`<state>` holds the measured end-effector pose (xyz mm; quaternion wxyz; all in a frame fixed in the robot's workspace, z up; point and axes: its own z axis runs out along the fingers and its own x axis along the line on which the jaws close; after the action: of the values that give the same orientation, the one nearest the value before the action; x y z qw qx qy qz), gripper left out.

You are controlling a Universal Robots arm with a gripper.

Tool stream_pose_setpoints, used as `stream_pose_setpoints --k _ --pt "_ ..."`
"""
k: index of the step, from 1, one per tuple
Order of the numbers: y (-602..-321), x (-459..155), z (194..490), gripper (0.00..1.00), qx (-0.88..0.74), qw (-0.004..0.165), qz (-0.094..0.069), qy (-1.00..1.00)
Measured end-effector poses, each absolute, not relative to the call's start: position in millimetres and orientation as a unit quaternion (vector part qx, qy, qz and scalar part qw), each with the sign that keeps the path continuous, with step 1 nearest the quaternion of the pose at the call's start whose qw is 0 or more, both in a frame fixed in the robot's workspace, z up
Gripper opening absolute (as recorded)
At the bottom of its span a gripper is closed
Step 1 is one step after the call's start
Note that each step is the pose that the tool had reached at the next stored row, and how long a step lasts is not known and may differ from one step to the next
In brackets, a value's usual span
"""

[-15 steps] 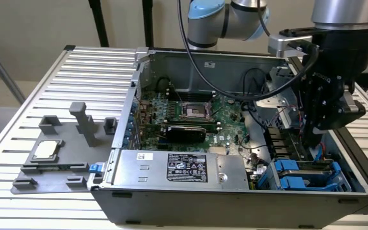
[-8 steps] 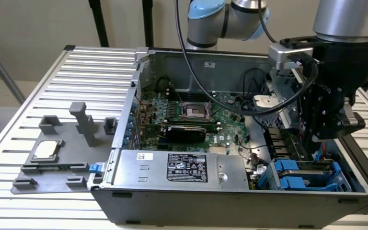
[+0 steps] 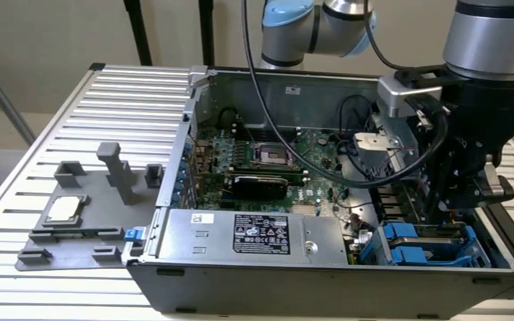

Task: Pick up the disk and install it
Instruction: 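Insert the second disk wire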

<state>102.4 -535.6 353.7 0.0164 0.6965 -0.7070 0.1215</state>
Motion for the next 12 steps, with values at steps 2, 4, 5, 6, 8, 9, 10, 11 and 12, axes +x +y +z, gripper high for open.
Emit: stream_pose_setpoints --k 2,4,5,6,8,9,10,11,12 --pt "-538.7 102.4 352.1 0.16 0.696 0.011 0.117 -0.708" --pt "-540.2 102.4 350.6 0.16 0.697 0.006 0.113 -0.709" --pt "-540.6 102.4 349.8 0.16 0.696 0.002 0.110 -0.709" --pt "-540.8 102.4 349.1 0.16 0.696 -0.001 0.107 -0.710" --pt "-541.3 102.5 347.5 0.16 0.696 -0.006 0.104 -0.710" --pt "-541.7 102.5 346.6 0.16 0.696 -0.008 0.102 -0.710" --pt "-542.2 102.5 345.6 0.16 0.696 -0.011 0.101 -0.711" --pt "-542.7 102.5 344.7 0.16 0.696 -0.013 0.100 -0.711" --pt "-543.3 102.5 343.7 0.16 0.696 -0.015 0.099 -0.711"
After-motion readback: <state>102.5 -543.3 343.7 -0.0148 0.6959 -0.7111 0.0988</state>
